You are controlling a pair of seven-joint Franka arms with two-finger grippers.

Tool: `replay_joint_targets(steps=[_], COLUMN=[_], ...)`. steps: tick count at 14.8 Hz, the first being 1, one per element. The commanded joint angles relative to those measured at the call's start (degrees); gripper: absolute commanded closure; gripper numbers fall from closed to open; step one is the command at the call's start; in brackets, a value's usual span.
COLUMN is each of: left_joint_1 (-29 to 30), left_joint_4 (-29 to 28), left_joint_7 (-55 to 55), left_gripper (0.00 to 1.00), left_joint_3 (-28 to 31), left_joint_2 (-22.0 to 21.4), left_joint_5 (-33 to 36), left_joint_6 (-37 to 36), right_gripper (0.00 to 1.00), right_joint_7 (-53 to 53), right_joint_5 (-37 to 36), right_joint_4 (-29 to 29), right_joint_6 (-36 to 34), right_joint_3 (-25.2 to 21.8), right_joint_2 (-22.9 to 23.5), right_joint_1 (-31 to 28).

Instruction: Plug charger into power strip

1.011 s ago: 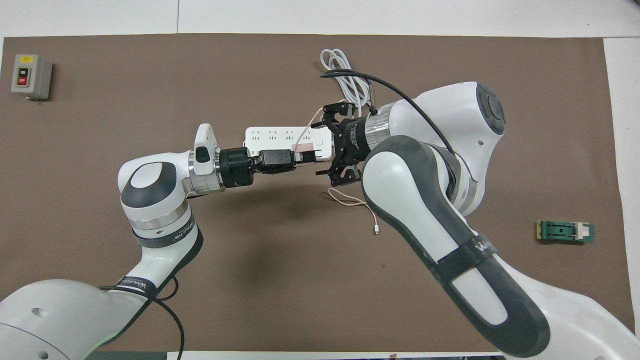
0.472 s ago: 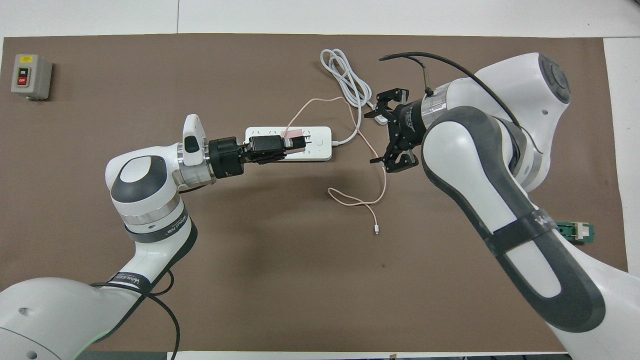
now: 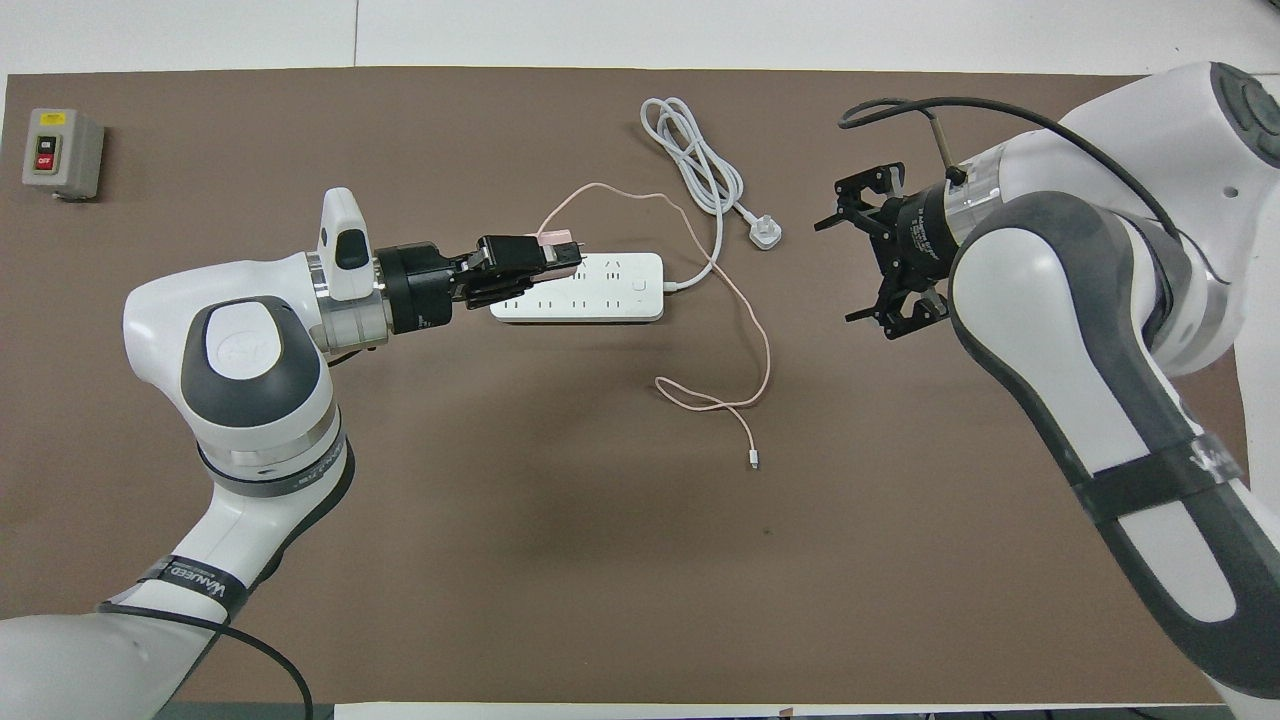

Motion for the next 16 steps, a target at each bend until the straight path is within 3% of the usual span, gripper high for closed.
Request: replay_joint_targets(steps=[1,9,14,16], left_joint_1=[2.0,9.6,13.3,14.7], left_joint_4=[-1.9,2.1,11.7,13.0], left_joint_7=[-5.2,-22.6,-22.7,-19.7], left_gripper=[1.00,1.00,1.00,1.00], left_joint_3=[0.5,0.9,0.9,0.9], left_joint_2=[-2.6,-6.1,-6.0,-5.7], left_joint_5=[9.7,49.0,67.3,72.6], left_joint_6=[-0.1,-12.8,-27.0,-27.3], right_gripper=[0.00,0.00,0.00,0.00], right_joint_7=[-9.5,-43.5,-61.9,-68.1], right_joint_5=[-4.3,-14.9,-21.5,-23.7], right_joint_4=[-0.3,-0.2,-0.1,0.0], right_joint_6=[-2.1,-8.0,-10.1,-11.6], right_joint_3=[0.4,0.4,0.4,0.4], right_joint_2=[-2.3,-7.2,-11.3,-13.5], right_joint_1=[-2.8,-9.3,-11.9,-12.0])
